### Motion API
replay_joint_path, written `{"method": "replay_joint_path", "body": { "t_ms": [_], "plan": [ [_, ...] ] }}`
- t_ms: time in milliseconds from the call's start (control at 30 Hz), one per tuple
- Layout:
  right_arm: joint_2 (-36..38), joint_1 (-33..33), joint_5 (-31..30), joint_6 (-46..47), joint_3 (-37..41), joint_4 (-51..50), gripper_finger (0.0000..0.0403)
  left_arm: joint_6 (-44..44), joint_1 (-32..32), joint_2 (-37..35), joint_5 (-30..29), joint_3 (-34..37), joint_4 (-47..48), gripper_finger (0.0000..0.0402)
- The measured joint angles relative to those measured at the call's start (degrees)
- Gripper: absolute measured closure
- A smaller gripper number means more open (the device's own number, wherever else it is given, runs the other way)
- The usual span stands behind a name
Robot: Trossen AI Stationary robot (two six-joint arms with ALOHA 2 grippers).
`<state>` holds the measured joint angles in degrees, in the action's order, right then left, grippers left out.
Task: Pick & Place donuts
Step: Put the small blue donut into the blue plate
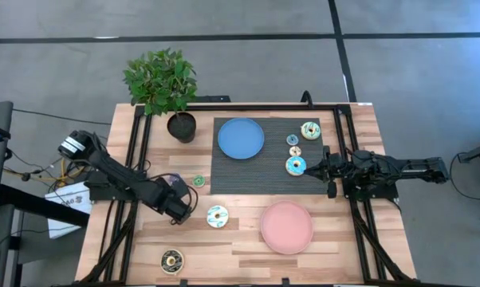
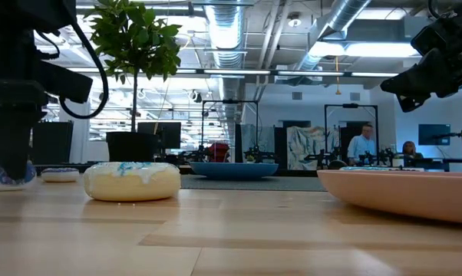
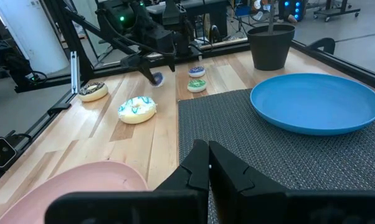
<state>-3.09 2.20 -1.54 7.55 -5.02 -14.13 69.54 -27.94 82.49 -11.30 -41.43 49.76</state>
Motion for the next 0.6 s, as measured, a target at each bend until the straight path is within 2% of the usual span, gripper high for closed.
{"method": "replay_joint_path", "body": {
  "t_ms": [267,600],
  "plan": [
    [0.0,0.02,0.02,0.0,0.0,0.0,0.0403,1.54,0.02,-5.45,-1.13,0.02,3.4,0.0049],
    [0.0,0.02,0.02,0.0,-0.02,0.0,0.0403,1.68,0.02,-5.5,-0.28,0.02,-1.22,0.0049]
  ]
}}
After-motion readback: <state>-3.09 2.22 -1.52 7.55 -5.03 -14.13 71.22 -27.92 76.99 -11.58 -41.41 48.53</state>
